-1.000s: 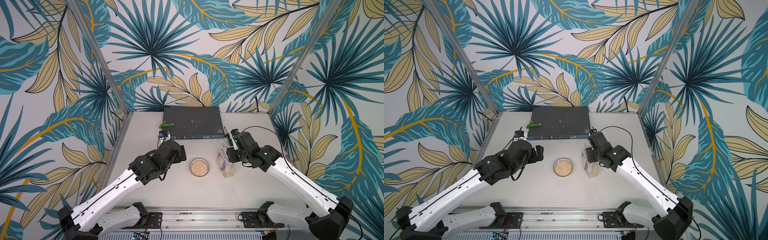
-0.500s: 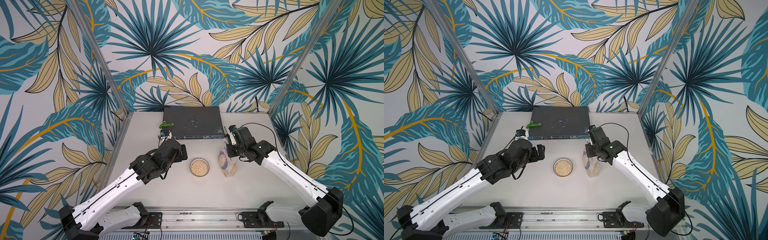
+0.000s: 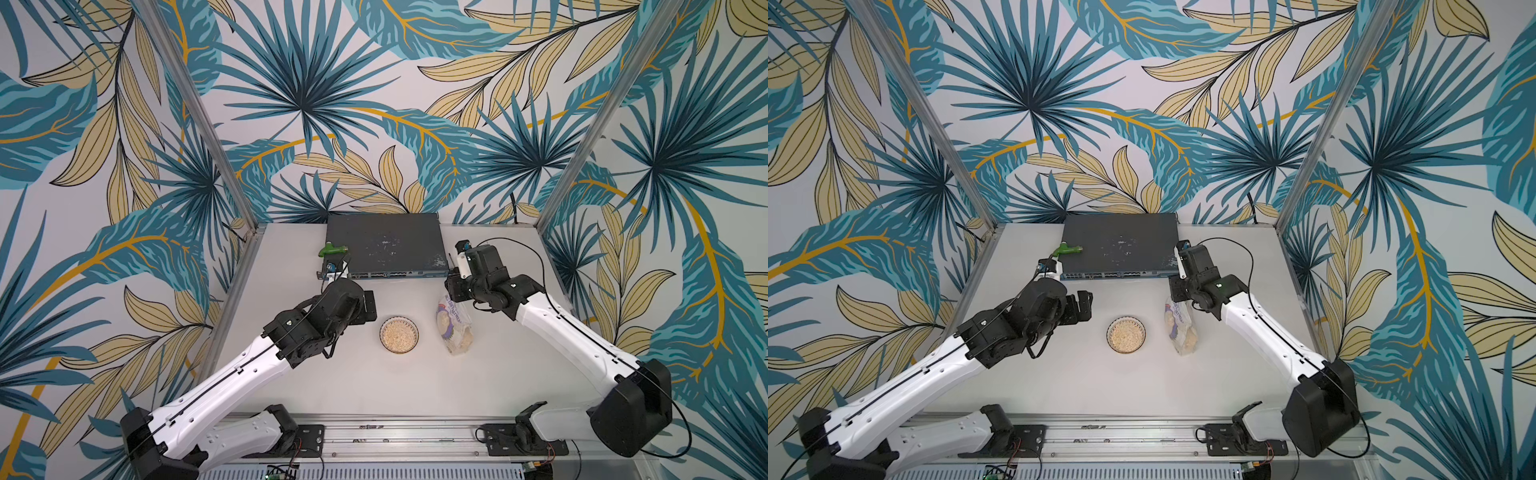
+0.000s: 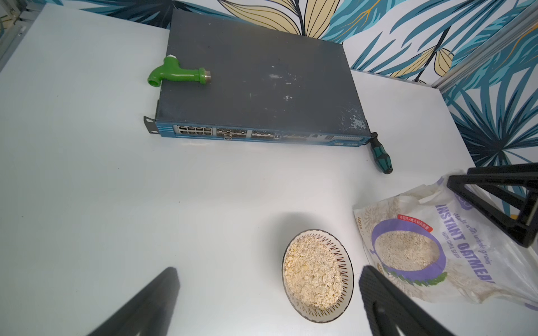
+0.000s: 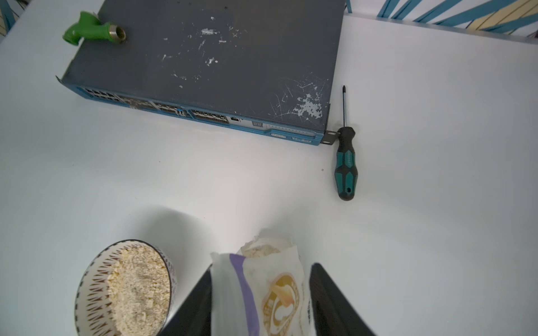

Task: Pour the oats into the breakfast bowl
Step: Close the oats bag at the center of the board, then reset both arms

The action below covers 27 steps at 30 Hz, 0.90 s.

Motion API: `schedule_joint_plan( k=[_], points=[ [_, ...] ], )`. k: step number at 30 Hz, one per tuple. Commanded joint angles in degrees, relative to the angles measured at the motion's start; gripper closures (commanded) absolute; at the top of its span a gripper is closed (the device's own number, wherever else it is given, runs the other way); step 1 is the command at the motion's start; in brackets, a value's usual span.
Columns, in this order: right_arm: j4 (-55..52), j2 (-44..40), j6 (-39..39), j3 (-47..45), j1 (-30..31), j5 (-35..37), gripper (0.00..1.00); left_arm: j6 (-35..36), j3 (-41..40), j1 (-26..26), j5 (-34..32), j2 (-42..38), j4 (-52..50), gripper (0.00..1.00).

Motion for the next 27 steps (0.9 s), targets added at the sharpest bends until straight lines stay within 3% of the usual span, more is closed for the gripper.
schedule_joint_plan(
  k=[1, 7, 8, 9, 10, 11, 16, 20, 23, 27],
  points=[
    [1.1, 1.2, -1.2, 2.1, -0.2, -1.0, 1.0, 3.2, -0.7, 0.2, -0.9, -1.0, 1.6, 0.0],
    [3.1, -2.5, -0.5, 0.6, -0.2, -1.5, 1.0, 9.8, -0.5, 0.2, -3.3, -2.7, 3.2, 0.0],
    [3.4, -3.3, -0.3, 0.4, -0.2, -1.3, 0.95, 11.0, -0.8, 0.2, -3.5, -3.0, 4.2, 0.0],
    [4.3, -4.5, -0.3, -0.2, -0.2, -1.2, 0.49, 11.6, -0.8, 0.2, -5.0, -3.2, 4.5, 0.0],
    [5.8, -6.1, 0.3, -1.6, -0.2, -0.3, 0.17, 12.5, -0.9, 0.2, -7.1, -3.3, 4.7, 0.0],
    [8.7, -8.5, 0.7, -3.8, -0.2, 1.5, 0.03, 14.2, -0.9, 0.2, -9.2, -3.1, 5.0, 0.0],
    [31.6, -26.1, 2.5, -23.3, -0.4, 15.7, 0.0, 26.2, -4.3, 1.4, -20.5, -3.0, 13.8, 0.0],
    [51.4, -37.1, -0.7, -39.5, -2.7, 25.5, 0.0, 26.9, -7.1, 11.1, -19.4, -2.1, 19.7, 0.0],
    [59.7, -38.2, -3.9, -46.7, -6.8, 27.2, 0.0, 30.2, -12.0, 18.4, -15.5, -1.1, 27.5, 0.0],
    [66.3, -29.9, -5.8, -49.9, -14.5, 25.5, 0.0, 38.6, -22.8, 24.2, -9.5, 1.1, 47.8, 0.0]
  ],
)
